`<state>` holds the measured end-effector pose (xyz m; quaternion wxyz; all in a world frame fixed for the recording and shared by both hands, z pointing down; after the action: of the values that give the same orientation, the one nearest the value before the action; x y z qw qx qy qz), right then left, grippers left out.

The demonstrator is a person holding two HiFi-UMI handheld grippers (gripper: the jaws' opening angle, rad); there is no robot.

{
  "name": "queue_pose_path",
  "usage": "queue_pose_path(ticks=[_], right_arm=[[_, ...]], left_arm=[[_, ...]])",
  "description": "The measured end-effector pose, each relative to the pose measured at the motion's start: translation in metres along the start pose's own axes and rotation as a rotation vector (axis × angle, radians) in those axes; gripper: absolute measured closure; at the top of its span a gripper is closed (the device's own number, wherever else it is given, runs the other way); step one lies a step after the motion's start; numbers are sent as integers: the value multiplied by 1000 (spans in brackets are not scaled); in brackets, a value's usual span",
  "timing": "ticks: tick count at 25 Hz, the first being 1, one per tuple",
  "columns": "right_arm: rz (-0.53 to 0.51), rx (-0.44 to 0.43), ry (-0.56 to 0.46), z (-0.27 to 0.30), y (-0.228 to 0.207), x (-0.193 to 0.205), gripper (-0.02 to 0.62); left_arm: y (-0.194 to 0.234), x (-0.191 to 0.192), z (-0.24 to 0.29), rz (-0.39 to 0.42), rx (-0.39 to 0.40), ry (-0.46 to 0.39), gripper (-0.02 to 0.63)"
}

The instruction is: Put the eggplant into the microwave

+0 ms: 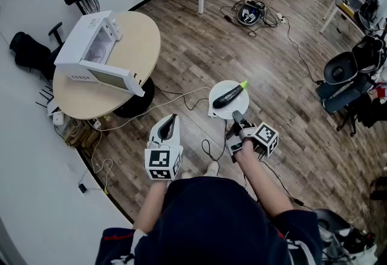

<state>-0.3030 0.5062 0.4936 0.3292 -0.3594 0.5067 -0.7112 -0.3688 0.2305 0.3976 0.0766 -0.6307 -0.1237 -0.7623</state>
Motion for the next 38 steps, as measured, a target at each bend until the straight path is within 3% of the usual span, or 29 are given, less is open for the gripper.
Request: queue_pose_path(ticks=[7, 27, 38], right_arm=[[57, 17, -13, -2, -7, -3, 575], [64, 24, 68, 34, -34, -50, 575], [69, 15, 110, 99, -29, -57, 575]], left_arm=[[-2, 1, -1, 2, -7, 6, 588], [-24, 16, 43, 3, -77, 46, 589], [10, 11, 94, -4, -95, 64, 589]])
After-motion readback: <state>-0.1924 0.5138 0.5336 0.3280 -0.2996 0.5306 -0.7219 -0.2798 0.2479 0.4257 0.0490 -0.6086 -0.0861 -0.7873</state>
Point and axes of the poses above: the fingertips, and each gripper's own axes: z forward along the fingers, y to its left, x out of its underside, the point moved 7 cm from there along -z, backward along the fingers, and after that the axes turned 4 degrees about -z, right-handed, at the moved point
